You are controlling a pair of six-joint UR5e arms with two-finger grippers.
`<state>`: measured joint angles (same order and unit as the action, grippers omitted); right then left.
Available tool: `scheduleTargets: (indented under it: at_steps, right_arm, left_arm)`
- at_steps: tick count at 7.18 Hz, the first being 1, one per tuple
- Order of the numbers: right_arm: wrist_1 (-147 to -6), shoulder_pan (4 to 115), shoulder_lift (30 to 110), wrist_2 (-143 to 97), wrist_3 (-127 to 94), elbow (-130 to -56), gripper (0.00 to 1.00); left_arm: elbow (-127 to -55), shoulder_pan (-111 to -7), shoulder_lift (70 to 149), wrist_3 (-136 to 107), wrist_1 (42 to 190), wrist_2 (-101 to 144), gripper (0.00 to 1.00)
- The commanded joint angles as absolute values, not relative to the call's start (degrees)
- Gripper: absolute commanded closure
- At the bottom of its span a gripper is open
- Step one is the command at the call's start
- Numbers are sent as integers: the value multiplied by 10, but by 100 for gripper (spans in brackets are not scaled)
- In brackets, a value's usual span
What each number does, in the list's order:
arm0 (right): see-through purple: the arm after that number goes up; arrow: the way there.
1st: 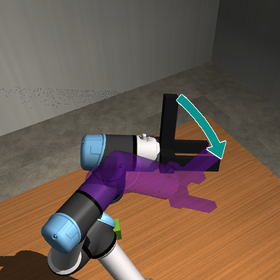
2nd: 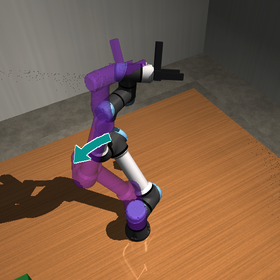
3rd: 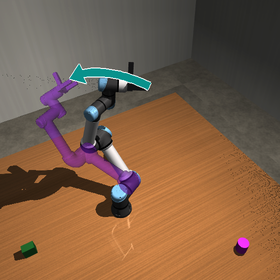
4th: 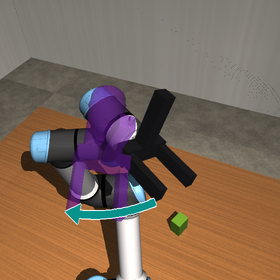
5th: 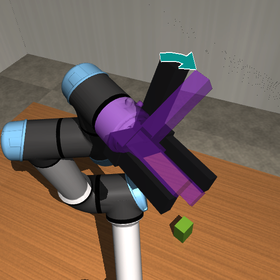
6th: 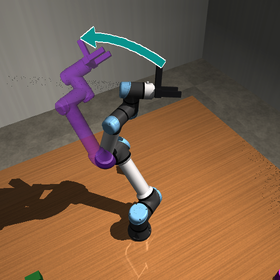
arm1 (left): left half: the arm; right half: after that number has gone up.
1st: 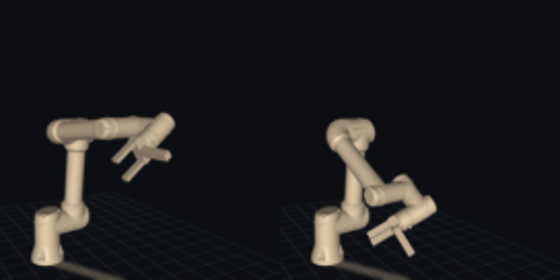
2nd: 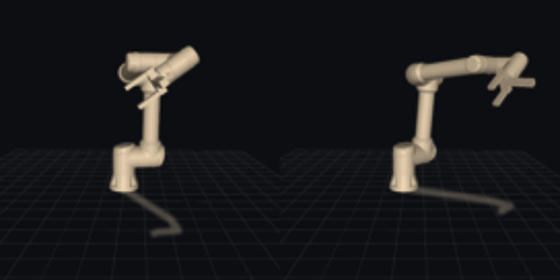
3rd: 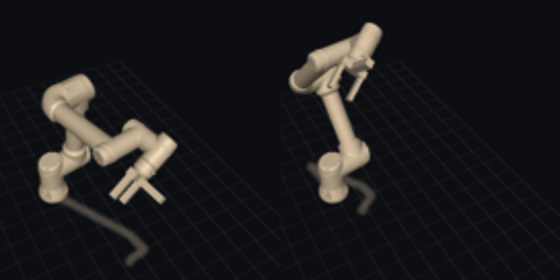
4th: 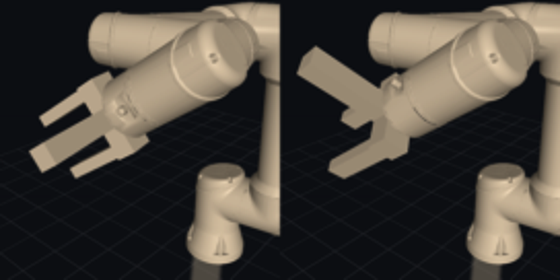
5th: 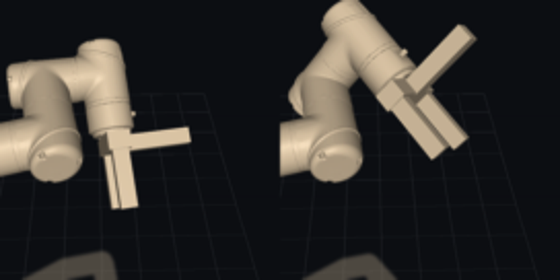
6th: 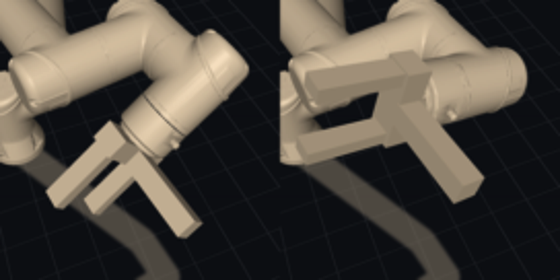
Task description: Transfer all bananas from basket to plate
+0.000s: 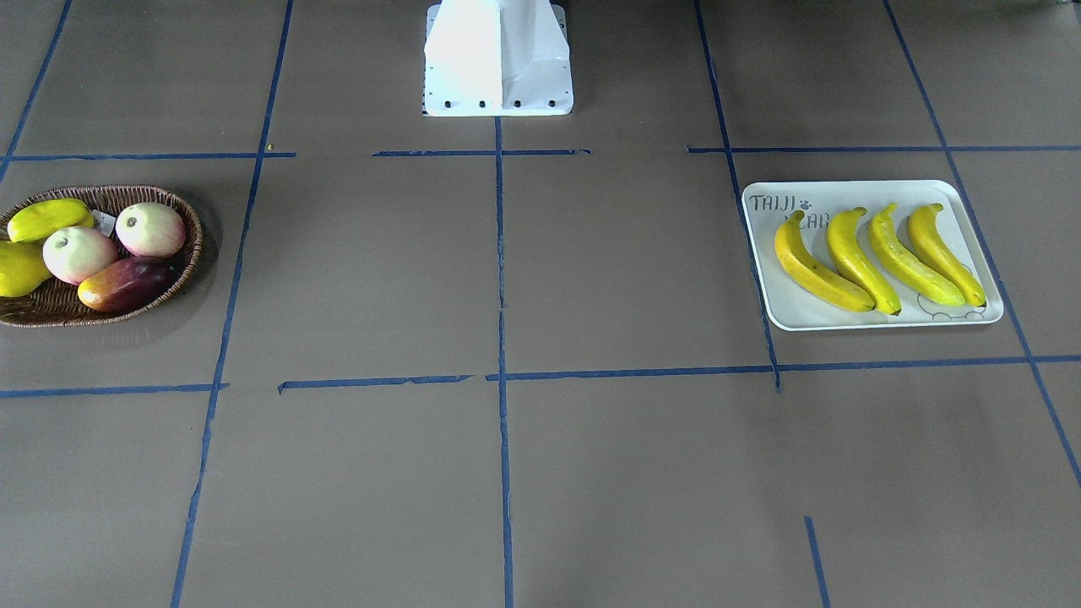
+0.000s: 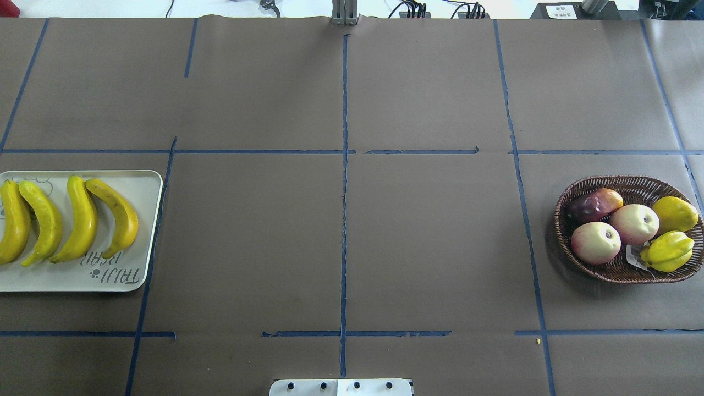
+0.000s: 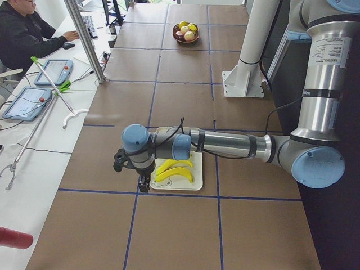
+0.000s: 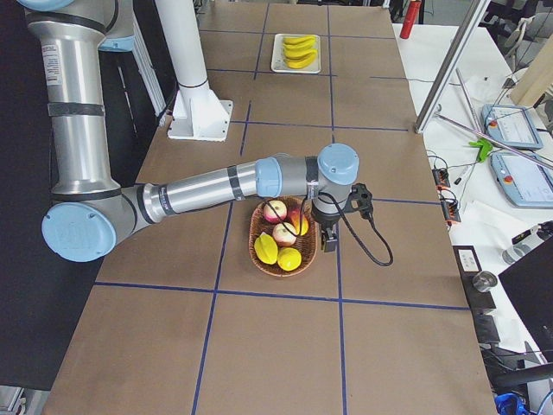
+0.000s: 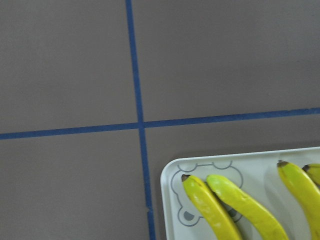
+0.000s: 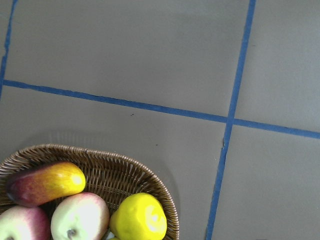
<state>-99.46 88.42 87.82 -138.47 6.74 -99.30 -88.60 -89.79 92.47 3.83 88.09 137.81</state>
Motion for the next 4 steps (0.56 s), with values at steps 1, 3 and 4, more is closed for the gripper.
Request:
scheduleTargets:
  at_steps: [1,3,4]
  right_arm:
    - [-992,907,890,-1388,68,-952,0]
    - [-991,946,898,-1395,70,-908,0]
    - [-991,962,902,-1410,71,-897,0]
  left_arm:
    - [-877,-911,907,56,882,1387,0]
    - [-893,-912,904,51,881,1387,0]
    - [-895,-912,904,49,881,1387,0]
